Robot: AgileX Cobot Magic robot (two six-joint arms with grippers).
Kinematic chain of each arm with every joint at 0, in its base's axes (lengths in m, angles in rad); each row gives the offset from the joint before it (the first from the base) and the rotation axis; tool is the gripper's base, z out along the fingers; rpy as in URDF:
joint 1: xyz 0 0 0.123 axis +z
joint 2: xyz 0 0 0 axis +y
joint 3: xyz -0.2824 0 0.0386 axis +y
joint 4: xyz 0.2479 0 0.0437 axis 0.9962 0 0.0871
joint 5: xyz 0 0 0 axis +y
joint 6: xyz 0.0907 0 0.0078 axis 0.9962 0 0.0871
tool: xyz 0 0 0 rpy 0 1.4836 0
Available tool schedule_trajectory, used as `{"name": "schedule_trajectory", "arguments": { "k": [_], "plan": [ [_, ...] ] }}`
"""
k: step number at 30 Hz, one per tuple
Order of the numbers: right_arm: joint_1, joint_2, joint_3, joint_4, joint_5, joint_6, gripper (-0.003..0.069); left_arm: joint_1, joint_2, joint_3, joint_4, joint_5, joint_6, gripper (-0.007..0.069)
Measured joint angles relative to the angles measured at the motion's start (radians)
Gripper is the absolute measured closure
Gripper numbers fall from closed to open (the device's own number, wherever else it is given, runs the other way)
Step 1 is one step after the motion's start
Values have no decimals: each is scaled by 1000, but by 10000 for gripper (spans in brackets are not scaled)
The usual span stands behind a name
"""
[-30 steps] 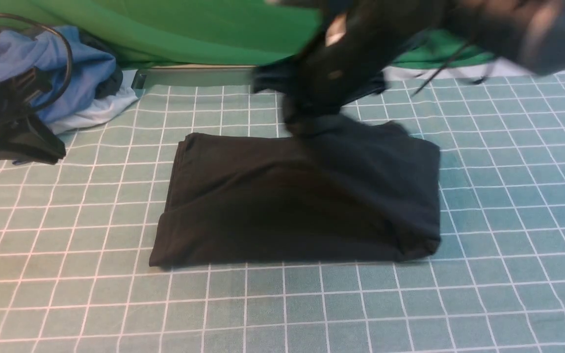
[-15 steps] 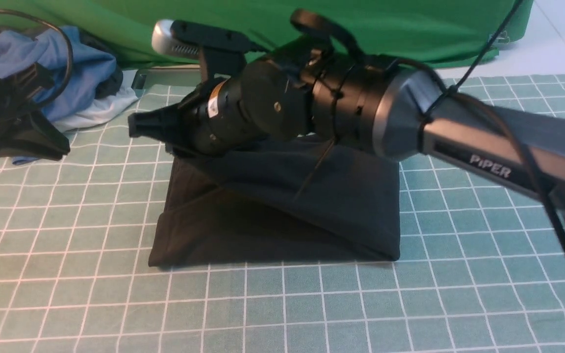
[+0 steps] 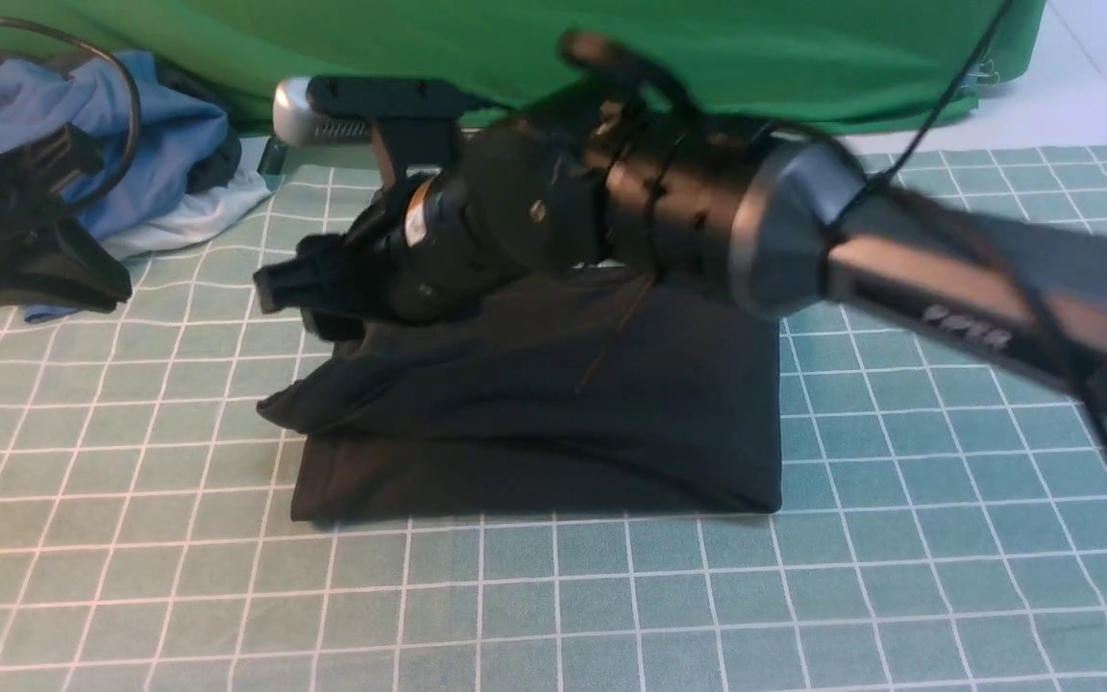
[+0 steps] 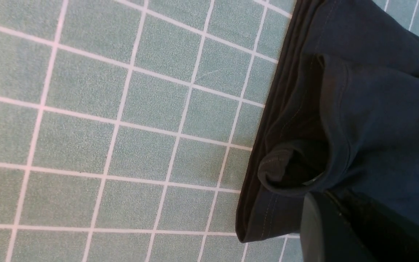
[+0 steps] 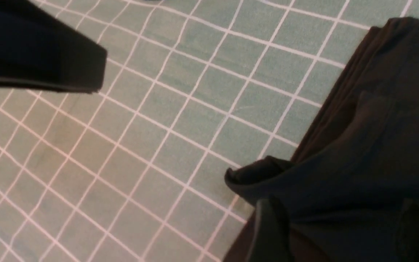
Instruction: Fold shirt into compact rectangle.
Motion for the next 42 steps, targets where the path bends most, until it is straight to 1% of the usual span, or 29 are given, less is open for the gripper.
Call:
{"name": "schedule_trajectory", "arguments": {
  "k": [1,2,4,5,6,7,8,10,12,13,15,16,18,19,20,21,23,26,31,35,36,37,38,39,40,41,42],
  "plan": [
    [-5,-11,0,0,17,-13,198,0,0,0,0,0,0,589],
    [-27,-59,0,0,96,-63,211,0,0,0,0,-1,0,589],
    [-59,-106,-1,0,194,-103,253,0,0,0,0,-1,0,589],
    [-90,-138,-5,-1,280,-129,306,0,0,0,0,-1,0,589],
    [-113,-153,-6,-3,344,-142,340,0,0,1,0,-1,0,589],
    [-148,-182,-8,-14,430,-168,428,0,0,4,0,-1,0,589],
    [-173,-194,-3,-23,467,-178,468,0,0,7,2,0,0,589],
    [-232,-248,54,-33,510,-199,583,0,0,11,5,3,0,589],
    [-276,-289,131,-36,528,-199,608,0,3,11,14,7,-2,589],
    [-300,-309,180,-36,534,-199,603,0,7,11,16,16,-3,589],
    [-325,-334,286,-37,540,-199,552,0,8,11,18,34,-3,589],
    [-327,-335,297,-37,539,-199,544,0,8,11,18,36,-3,589],
    [-338,-339,426,-17,485,-191,408,0,8,11,18,39,-3,589],
    [-339,-336,488,0,432,-179,330,0,8,11,19,39,-3,589],
    [-339,-332,526,18,394,-170,291,0,8,11,19,39,-3,589],
    [-339,-322,572,45,337,-167,214,0,8,11,21,39,-3,589],
    [-339,-305,616,74,271,-166,148,0,8,11,23,39,-3,589],
    [-339,-260,647,91,187,-166,99,0,8,11,23,39,-3,589],
    [-339,-183,651,111,93,-161,90,0,8,11,24,39,-3,589],
    [-339,-160,651,118,80,-162,143,0,8,11,25,41,-3,589],
    [-339,-155,652,118,80,-167,189,0,8,11,25,46,-3,589],
    [-340,-155,652,117,80,-169,205,0,8,11,25,51,-3,589],
    [-341,-155,652,117,81,-170,272,0,8,11,25,62,-3,589],
    [-341,-155,652,116,83,-170,321,0,8,11,25,68,-3,589],
    [-341,-155,652,115,91,-174,420,0,8,11,25,72,-3,589],
    [-341,-155,651,115,101,-186,496,0,8,11,25,72,-3,589],
    [-341,-155,649,115,110,-191,533,0,8,11,25,72,-3,589]
  ]
}}
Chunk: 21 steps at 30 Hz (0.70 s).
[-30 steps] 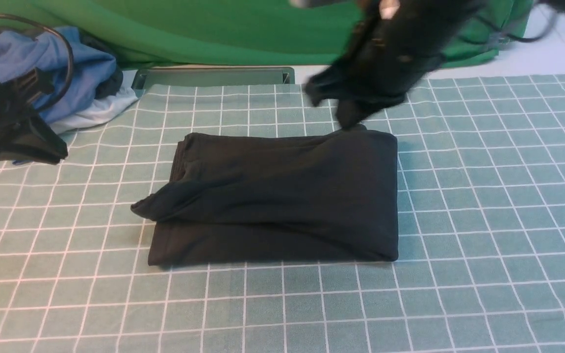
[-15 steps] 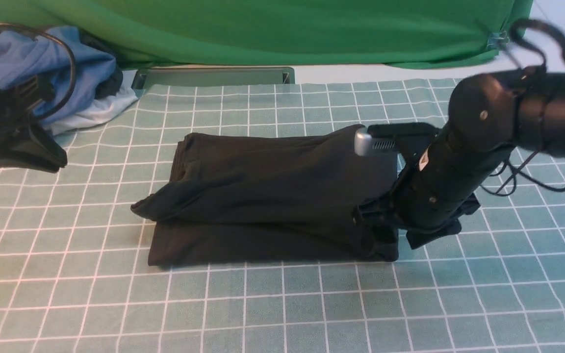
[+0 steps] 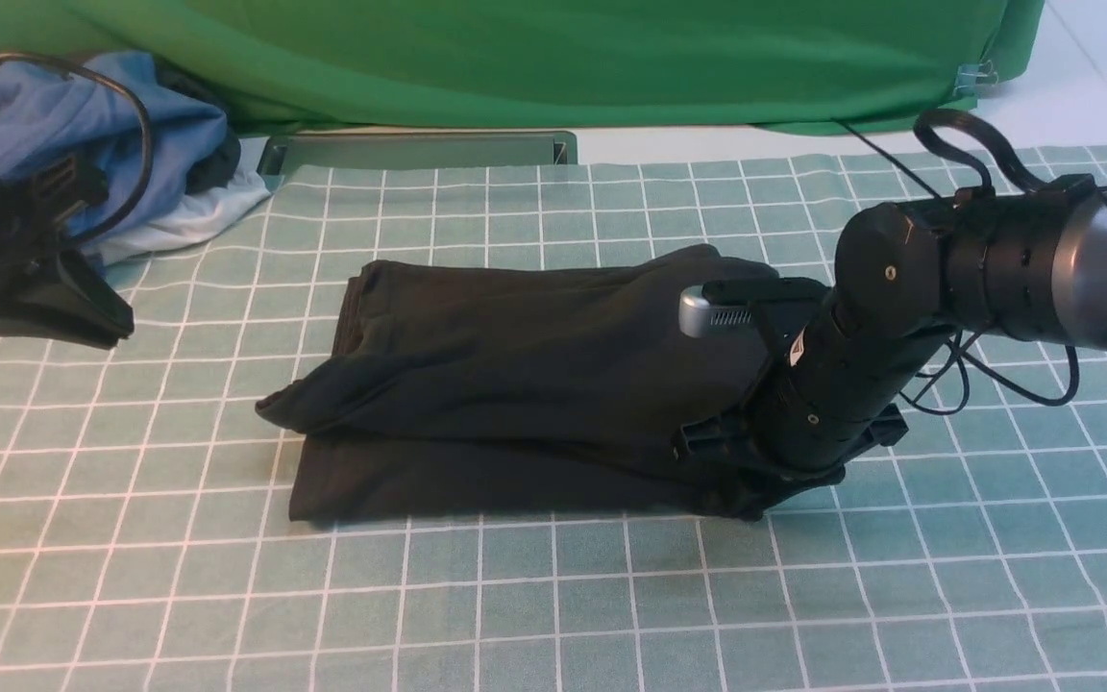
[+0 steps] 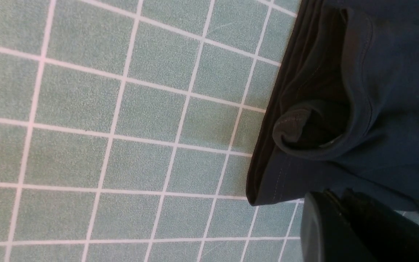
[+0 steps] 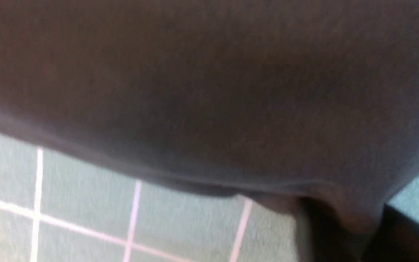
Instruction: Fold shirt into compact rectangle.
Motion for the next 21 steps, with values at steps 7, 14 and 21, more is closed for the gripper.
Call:
{"name": "schedule_trajectory", "arguments": {
  "k": [7,14,21],
  "plan": [
    [0,0,-2,-55,105,-6,578,0,0,0,0,9,-26,589],
    [1,-17,17,-250,287,50,578,0,-10,15,2,7,-57,589],
    [1,-83,91,-378,322,108,578,0,-85,126,6,14,-66,589]
  ]
}}
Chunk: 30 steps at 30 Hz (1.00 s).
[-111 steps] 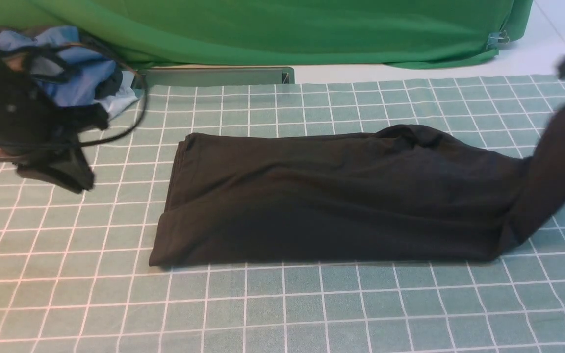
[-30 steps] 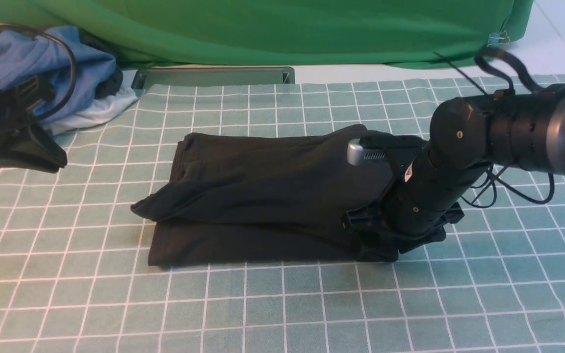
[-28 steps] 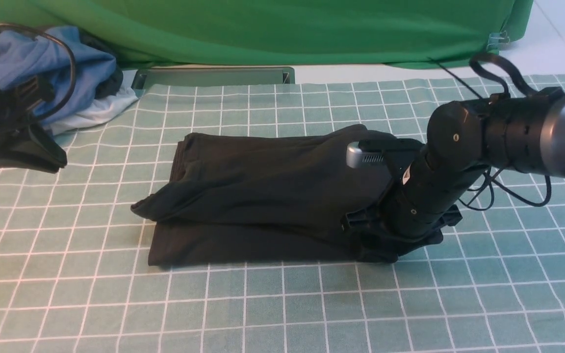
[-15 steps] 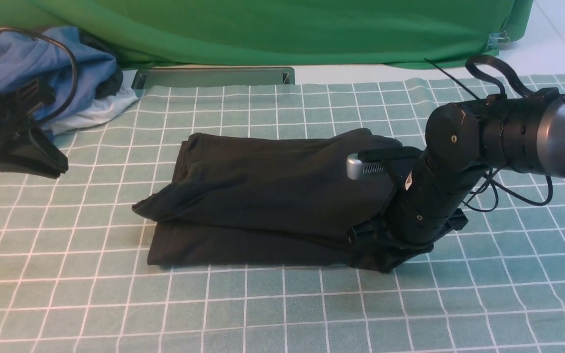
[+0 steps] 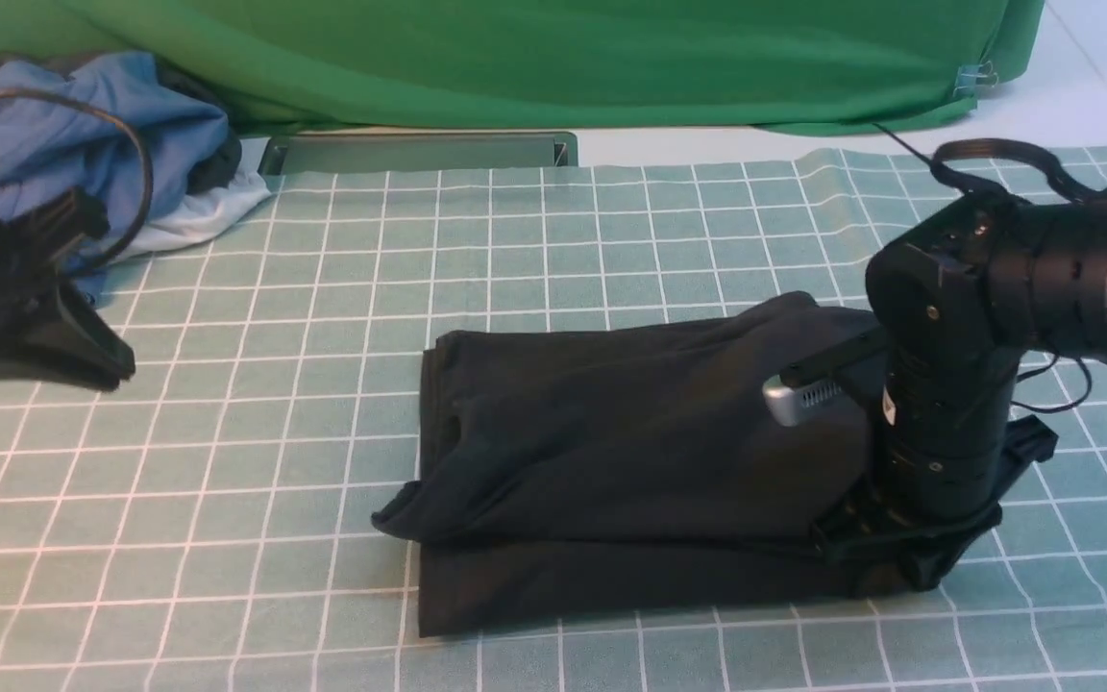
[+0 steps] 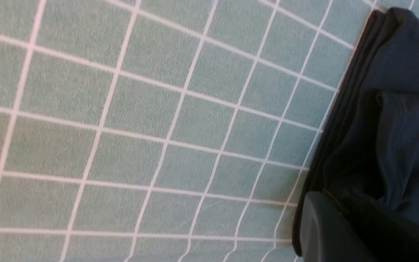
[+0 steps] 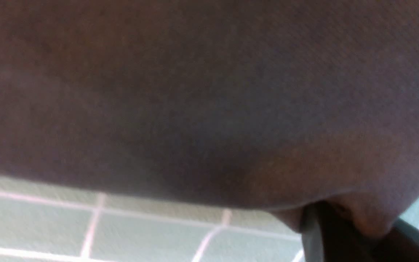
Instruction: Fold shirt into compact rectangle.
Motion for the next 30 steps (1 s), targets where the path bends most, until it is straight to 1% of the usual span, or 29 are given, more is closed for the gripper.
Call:
{"name": "schedule_trajectory", "arguments": {
  "k": [4,6,9,10,12,14,17,19,20,24,30],
  "plan": [
    [0,-3,8,0,-11,33,576,0,-23,18,4,1,0,589],
    [0,-3,8,-1,-12,45,558,0,-27,18,4,0,0,589],
    [0,-3,8,-4,-8,46,496,0,-27,19,5,-6,0,589],
    [0,-3,5,-8,4,43,443,0,-28,19,5,-8,0,589],
    [0,-3,-11,-11,38,23,392,0,-28,19,5,-8,0,589],
    [0,-10,-44,-14,79,6,377,0,-28,19,5,-11,0,589],
    [0,-35,-78,-18,95,-20,395,0,-28,19,5,-11,0,589],
    [0,-98,-105,-20,96,-38,441,0,-28,19,5,-11,0,589],
    [0,-124,-108,-20,96,-44,452,0,-28,19,5,-11,0,589],
    [0,-290,-110,-22,101,-80,494,0,-28,19,5,-14,0,589],
    [0,-574,-110,-22,108,-90,552,0,-28,19,5,-33,0,589]
  ]
}}
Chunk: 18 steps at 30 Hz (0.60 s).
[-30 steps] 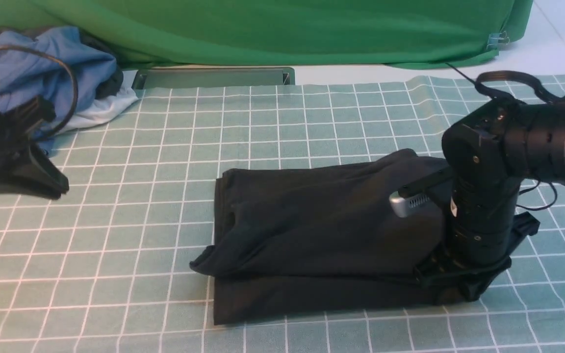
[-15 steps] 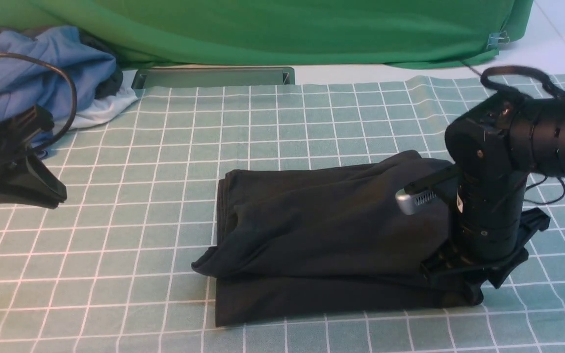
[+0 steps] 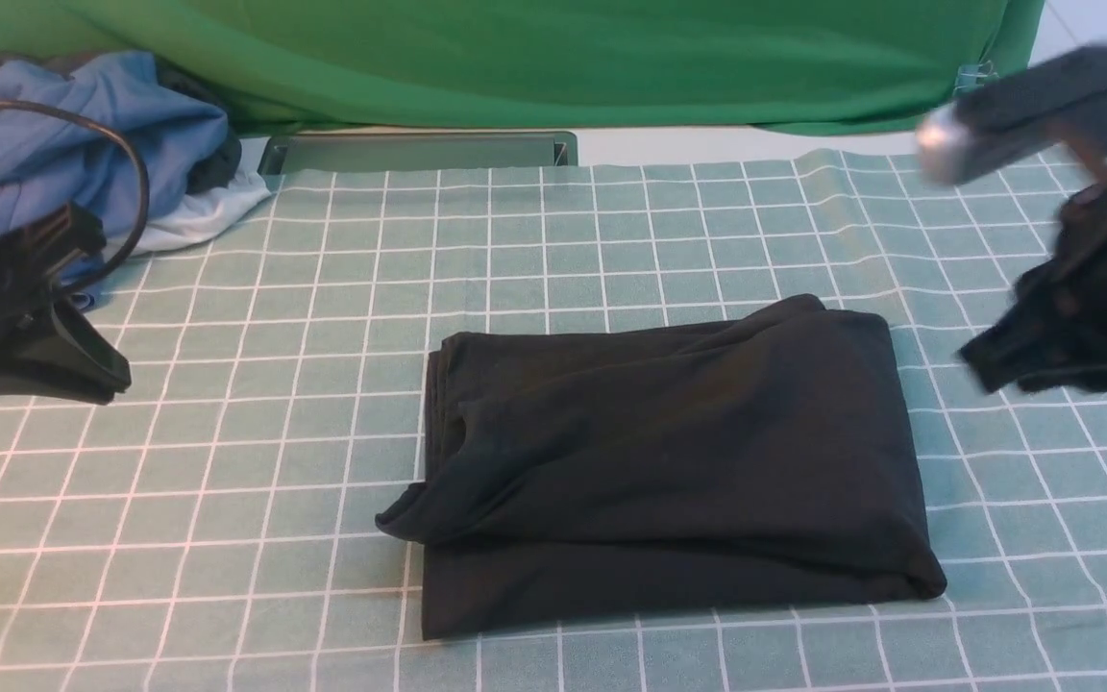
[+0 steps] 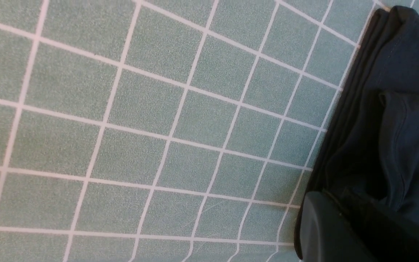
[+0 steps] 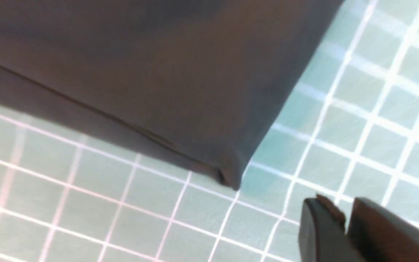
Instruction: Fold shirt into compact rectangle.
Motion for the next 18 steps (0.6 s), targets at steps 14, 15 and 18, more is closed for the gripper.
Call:
{"name": "schedule_trajectory", "arguments": {
  "k": [14,15,18],
  "plan": [
    [0,-721,172,3,-93,-117,634,0,-1,2,11,-27,0,589],
    [0,-786,227,4,-140,-124,634,0,-1,2,11,-27,0,589],
    [0,-943,403,15,-340,-159,635,0,-1,2,13,-27,0,589]
  ]
}}
